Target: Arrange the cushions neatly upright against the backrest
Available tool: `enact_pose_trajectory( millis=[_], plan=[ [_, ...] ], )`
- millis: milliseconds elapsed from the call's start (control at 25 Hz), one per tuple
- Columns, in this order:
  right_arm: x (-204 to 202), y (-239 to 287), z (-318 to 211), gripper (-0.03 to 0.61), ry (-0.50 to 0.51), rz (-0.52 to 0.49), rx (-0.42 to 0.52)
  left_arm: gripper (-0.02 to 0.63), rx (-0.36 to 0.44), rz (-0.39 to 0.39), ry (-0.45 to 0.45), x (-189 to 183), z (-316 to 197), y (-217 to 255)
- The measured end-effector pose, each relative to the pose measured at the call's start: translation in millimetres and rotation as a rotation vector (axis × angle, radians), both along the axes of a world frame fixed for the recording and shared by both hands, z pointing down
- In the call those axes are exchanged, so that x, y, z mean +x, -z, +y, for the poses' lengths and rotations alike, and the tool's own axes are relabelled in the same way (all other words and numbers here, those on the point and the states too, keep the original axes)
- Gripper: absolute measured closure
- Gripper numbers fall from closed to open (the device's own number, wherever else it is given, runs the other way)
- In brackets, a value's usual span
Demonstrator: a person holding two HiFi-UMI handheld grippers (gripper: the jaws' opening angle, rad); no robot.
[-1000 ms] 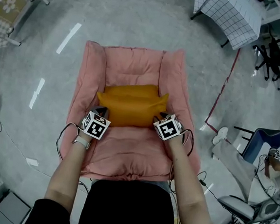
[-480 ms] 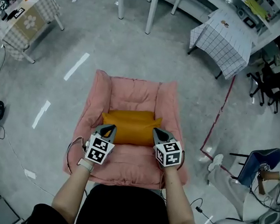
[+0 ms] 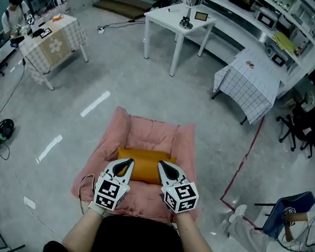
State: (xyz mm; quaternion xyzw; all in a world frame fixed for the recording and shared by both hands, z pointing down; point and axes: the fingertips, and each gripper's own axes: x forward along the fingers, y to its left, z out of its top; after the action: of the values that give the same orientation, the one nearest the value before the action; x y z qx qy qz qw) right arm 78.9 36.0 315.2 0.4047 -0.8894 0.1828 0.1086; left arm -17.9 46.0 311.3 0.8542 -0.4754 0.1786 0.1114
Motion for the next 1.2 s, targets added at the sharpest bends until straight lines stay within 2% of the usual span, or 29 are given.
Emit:
enact_pose_trajectory(
  millis=[160,360,600,1120,1200],
  plan=[
    [-9.0,41.7,2.9,0.569,0.015,-0.002,0.106,0.601,0.069,0.075,-0.019,1.2,6.3,34.4],
    [-27.4,77.9,-0.3,0.569,-0.015,-0.008,0.203,0.601,0.191,0.119,-0.083,-15.4,2.3,67.2],
    [-44.9,91.8,5.1,0.571,-0.028,0.054,0.290,0.601,0.216,0.192,-0.092,-31.2,-1.0,81.7],
    [-51.9,98.4,17.8,0.571,-0.049,0.095,0.331,0.601,0.246,0.185,-0.064,-36.2,5.4,89.8],
    [-49.6,98.1,19.6,0.571,-0.055,0.097,0.333,0.601,0.270,0.158,-0.060,-35.0,8.9,91.3]
  ],
)
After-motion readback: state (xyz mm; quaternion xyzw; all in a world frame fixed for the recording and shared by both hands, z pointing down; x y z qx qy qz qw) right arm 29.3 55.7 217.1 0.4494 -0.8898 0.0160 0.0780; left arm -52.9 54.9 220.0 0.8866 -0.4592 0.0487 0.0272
